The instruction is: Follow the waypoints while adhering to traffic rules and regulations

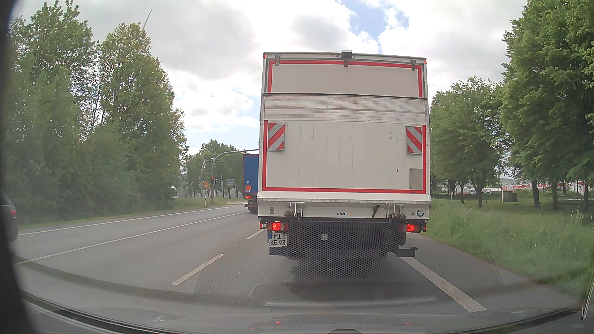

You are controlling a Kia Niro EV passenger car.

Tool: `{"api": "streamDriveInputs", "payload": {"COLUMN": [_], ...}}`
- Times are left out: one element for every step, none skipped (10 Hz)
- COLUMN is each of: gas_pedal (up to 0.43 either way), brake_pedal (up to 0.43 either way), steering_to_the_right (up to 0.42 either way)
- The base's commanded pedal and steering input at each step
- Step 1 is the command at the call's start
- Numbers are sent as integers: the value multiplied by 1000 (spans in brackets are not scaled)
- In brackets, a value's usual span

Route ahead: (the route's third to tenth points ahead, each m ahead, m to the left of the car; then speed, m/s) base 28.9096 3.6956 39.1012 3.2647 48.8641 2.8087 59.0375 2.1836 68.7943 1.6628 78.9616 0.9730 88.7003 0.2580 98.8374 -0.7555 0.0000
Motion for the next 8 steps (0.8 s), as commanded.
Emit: {"api": "streamDriveInputs", "payload": {"gas_pedal": [0, 0, 0, 0, 0, 0, 0, 0], "brake_pedal": [0, 0, 0, 0, 0, 0, 0, 0], "steering_to_the_right": [0, 0, 0, 0, 0, 0, 0, 0]}}
